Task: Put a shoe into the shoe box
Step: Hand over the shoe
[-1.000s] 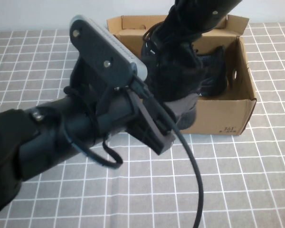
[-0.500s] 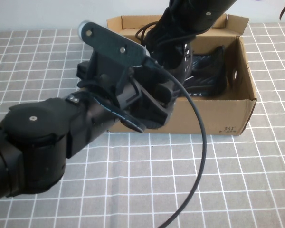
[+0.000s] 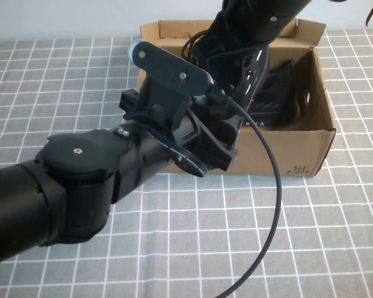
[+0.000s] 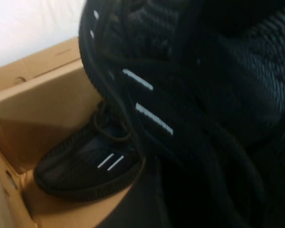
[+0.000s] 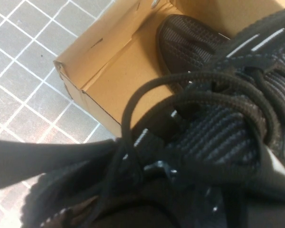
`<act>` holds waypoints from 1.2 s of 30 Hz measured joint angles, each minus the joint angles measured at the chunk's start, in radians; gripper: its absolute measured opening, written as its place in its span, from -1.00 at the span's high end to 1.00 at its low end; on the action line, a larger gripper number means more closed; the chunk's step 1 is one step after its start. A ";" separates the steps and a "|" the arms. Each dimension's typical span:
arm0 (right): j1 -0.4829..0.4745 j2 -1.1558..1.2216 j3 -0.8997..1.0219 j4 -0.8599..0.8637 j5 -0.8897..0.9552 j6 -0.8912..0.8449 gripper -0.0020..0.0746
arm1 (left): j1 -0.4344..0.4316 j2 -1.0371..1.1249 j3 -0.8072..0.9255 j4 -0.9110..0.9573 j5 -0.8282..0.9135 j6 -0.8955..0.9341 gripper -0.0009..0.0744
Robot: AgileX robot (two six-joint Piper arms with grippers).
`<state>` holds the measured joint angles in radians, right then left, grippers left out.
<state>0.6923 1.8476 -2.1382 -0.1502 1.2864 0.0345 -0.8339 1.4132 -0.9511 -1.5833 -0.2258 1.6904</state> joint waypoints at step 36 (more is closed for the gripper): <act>0.000 0.013 0.000 0.016 0.015 -0.011 0.95 | 0.056 0.058 -0.015 -0.007 -0.080 0.159 0.92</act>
<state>0.6923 1.8601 -2.1382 -0.1345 1.3010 0.0238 -0.7782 1.4708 -0.9660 -1.5906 -0.3058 1.8498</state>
